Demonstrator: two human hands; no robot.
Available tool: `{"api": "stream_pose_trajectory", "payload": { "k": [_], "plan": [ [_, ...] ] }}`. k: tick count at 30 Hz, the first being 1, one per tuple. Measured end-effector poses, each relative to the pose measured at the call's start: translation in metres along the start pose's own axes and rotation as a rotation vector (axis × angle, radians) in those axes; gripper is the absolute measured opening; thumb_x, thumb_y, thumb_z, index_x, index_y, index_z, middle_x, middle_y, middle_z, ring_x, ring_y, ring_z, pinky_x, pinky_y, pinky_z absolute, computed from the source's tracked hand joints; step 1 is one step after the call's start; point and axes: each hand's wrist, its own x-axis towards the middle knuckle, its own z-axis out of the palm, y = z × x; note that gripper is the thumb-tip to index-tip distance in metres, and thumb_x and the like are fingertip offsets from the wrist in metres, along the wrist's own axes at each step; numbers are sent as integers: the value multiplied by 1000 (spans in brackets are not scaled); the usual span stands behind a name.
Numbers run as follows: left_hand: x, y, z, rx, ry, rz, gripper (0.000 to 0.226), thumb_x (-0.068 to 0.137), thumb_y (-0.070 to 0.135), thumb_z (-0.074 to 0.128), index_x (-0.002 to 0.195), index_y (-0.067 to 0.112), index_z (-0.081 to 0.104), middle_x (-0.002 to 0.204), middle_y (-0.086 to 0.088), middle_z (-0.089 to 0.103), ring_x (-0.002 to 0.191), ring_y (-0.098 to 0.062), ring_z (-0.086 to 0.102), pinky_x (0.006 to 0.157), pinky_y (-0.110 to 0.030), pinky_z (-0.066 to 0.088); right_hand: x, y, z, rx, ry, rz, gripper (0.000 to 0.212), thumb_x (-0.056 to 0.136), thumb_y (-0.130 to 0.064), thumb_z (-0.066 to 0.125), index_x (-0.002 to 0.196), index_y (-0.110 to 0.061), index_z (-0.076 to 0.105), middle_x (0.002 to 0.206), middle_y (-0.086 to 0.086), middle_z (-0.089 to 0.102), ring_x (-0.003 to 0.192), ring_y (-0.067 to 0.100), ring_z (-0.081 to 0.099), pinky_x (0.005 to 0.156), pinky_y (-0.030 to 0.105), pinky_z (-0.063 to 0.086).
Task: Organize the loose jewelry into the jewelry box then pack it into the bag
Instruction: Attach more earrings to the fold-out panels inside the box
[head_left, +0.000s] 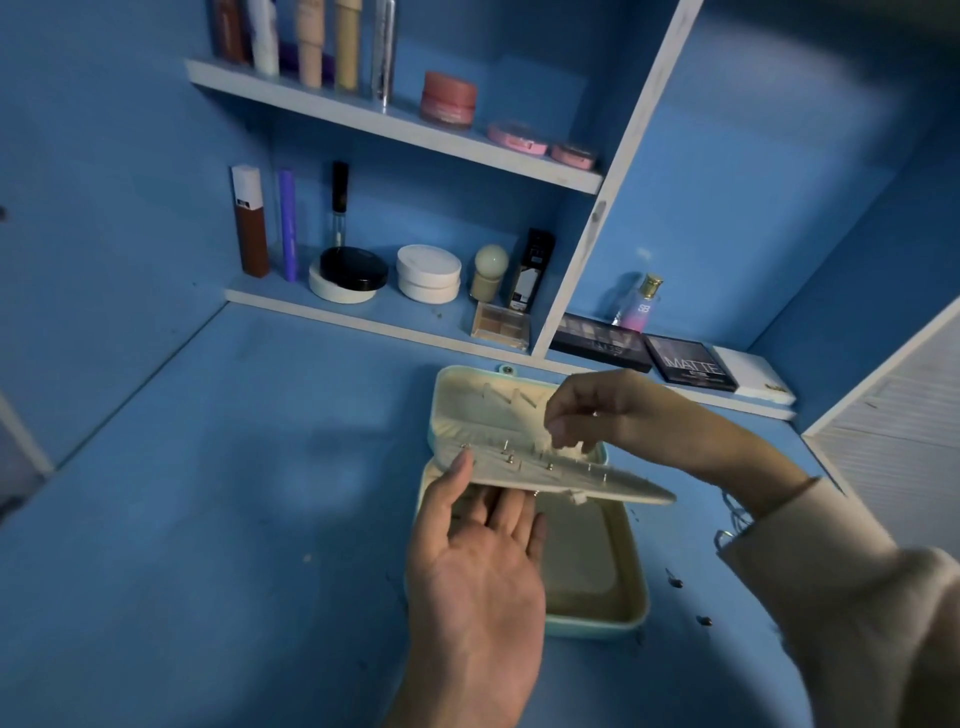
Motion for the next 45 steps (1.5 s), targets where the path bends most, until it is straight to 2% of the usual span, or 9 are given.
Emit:
{"api": "stream_pose_trajectory", "payload": {
  "k": [3,7,11,20,26,28,32,36,45],
  "plan": [
    [1,0,-1,7,-14,-5,80,33,37,91,109,19,72,123,-3,65,114,-16,61,109,-37,26,7,2,4,19,-66,32,7,88,-2,60,86,-4,66,77,9,68,65,9,57,61,18,46],
    [2,0,-2,0,-8,-11,83,33,36,91,111,18,71,123,-4,65,115,-18,61,109,-37,26,14,3,4,10,-81,54,8,87,0,59,89,1,66,78,14,68,64,11,56,59,17,46],
    [2,-1,-3,-19,-12,-26,95,35,36,90,124,17,62,125,-4,64,116,-18,60,111,-38,24,18,3,3,-1,-134,62,8,86,1,61,87,-1,68,77,13,68,65,13,57,60,17,47],
    [5,-1,-6,-24,-21,-39,95,37,37,90,126,16,61,125,-4,64,118,-19,59,111,-38,23,20,-1,-1,-29,-205,55,8,86,-2,62,87,-3,69,78,10,66,62,7,56,60,14,45],
    [3,-2,-6,-36,-11,-29,97,37,36,90,126,15,60,124,-6,64,116,-20,60,110,-39,25,23,1,1,-118,-207,29,7,85,-8,66,87,-6,72,85,16,69,72,17,58,67,21,47],
    [3,-2,-6,-43,-8,-27,97,36,34,91,126,15,60,124,-6,64,115,-21,61,110,-39,26,24,2,1,-144,-212,18,8,85,-9,66,89,-8,72,86,14,69,74,20,60,70,23,48],
    [3,-2,-4,-45,-15,-26,95,36,33,91,125,15,61,124,-7,64,115,-21,61,109,-38,28,25,-4,-4,-192,-256,-7,12,84,-5,64,87,-14,72,84,5,71,77,21,64,70,18,50],
    [2,-2,-3,-40,-6,-23,96,31,33,92,121,14,64,122,-7,65,114,-20,62,109,-39,27,28,-9,-7,-194,-293,-7,15,82,2,63,83,-12,69,77,6,69,67,13,62,68,18,50],
    [3,-2,-3,-49,6,-21,97,33,32,91,124,13,62,123,-8,65,114,-22,61,110,-39,28,36,-16,-6,-245,-372,25,20,81,2,61,76,-16,68,71,0,67,62,7,60,65,16,48]
  ]
}}
